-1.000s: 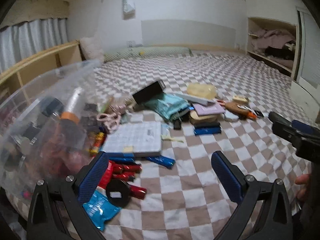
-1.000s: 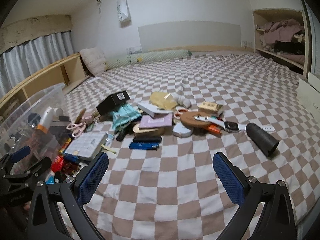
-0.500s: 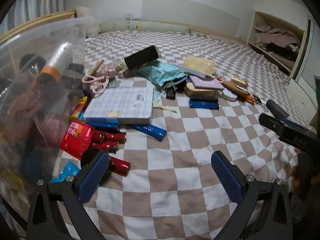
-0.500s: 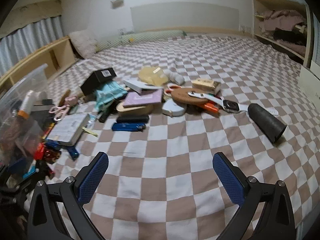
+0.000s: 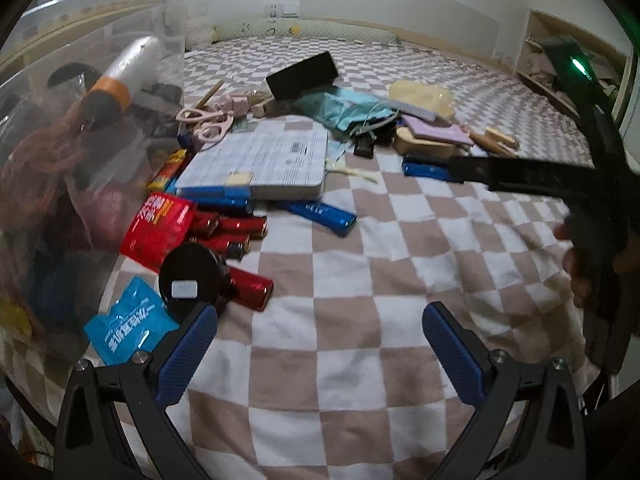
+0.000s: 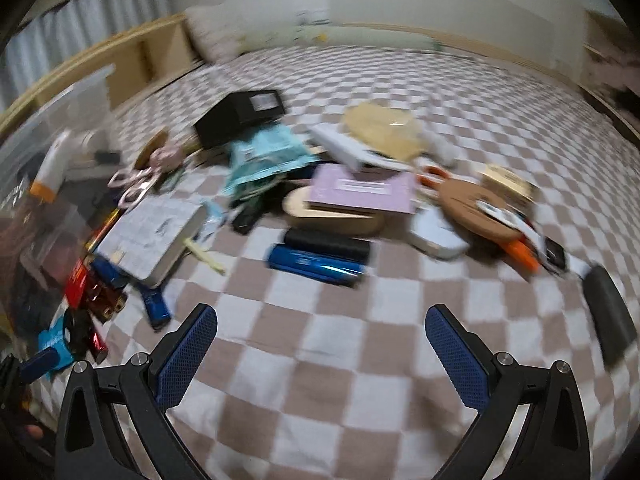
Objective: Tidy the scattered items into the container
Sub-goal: 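Lower the right gripper onto the blue lighter and close on it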
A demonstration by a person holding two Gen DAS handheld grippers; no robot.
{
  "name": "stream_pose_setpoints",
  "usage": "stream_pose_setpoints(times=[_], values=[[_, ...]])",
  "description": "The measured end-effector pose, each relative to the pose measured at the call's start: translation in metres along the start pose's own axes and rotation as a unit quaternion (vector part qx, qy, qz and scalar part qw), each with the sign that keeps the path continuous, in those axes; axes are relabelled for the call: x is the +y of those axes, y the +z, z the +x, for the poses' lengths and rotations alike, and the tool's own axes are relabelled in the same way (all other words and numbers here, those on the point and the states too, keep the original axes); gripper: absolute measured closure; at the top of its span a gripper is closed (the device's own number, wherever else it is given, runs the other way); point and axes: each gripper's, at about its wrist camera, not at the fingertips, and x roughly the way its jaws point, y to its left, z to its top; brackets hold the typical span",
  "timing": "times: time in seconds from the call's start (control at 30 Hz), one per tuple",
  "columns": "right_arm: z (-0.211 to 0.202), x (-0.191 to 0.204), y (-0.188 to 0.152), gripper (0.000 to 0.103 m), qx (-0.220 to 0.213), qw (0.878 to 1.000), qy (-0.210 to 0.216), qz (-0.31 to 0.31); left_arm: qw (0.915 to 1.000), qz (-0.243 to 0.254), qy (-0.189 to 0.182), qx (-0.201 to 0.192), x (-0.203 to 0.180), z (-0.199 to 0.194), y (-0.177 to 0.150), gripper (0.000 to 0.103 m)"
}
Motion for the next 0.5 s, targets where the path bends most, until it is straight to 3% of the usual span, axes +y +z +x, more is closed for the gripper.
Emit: stream_pose_setpoints(times=[0.17, 0.4, 0.5], values=[[0.025, 0.035, 0.012, 0.000, 0.033, 0.996, 0.049, -0.059, 1.0000, -0.004, 0.006, 0.006, 0.005, 0.005, -0.003, 0.000], [0.050, 0.082, 0.016, 0.026, 0.070, 0.981, 0.109, -0.143, 0.9996, -0.020, -0.001, 0.021, 0.014, 0.013, -0.005, 0.000], [0.058, 0.097, 0.014, 0.032, 0.086, 0.972, 0.129, -0.174, 0.9990, -0.029, -0.009, 0.032, 0.017, 0.017, -0.007, 0.000]])
